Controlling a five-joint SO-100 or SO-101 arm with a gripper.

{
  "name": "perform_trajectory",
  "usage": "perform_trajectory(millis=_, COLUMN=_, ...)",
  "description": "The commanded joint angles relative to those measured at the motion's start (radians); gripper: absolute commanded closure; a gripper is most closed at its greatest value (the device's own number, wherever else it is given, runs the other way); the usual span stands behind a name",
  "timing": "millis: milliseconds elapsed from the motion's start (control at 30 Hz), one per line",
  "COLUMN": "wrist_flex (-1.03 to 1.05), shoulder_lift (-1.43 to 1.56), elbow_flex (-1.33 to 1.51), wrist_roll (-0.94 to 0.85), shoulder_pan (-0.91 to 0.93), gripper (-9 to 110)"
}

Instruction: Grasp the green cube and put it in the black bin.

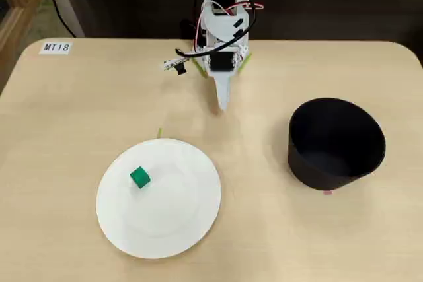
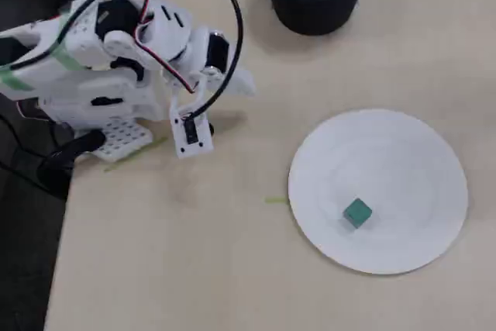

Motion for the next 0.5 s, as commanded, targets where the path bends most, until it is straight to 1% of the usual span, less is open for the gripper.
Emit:
perform_trajectory(millis=0, wrist_flex=0.035, shoulder_lift=0.005, elbow_flex=-0.107, wrist_roll=0.008, shoulder_pan=-0.008, gripper=98)
perform_trajectory(millis=67, wrist_flex=0.061, shoulder_lift=0.002, elbow_flex=-0.192, wrist_roll=0.000, shoulder_pan=-0.006, gripper=97)
perform_trajectory(millis=133, wrist_flex=0.064, shoulder_lift=-0.021, elbow_flex=-0.291, wrist_roll=-0.021, shoulder_pan=-0.002, gripper=101)
perform_trajectory(millis=167, wrist_flex=0.064, shoulder_lift=-0.067, elbow_flex=-0.354, wrist_roll=-0.025, shoulder_pan=0.008, gripper=102)
perform_trajectory(millis=233, wrist_flex=0.075, shoulder_lift=-0.262, elbow_flex=-0.552, wrist_roll=-0.038, shoulder_pan=0.015, gripper=102)
perform_trajectory(millis=367, wrist_flex=0.244, shoulder_lift=-0.796, elbow_flex=-1.127, wrist_roll=-0.086, shoulder_pan=0.054, gripper=102)
perform_trajectory(millis=467, wrist_flex=0.319, shoulder_lift=-1.045, elbow_flex=-1.404, wrist_roll=-0.072, shoulder_pan=0.127, gripper=102)
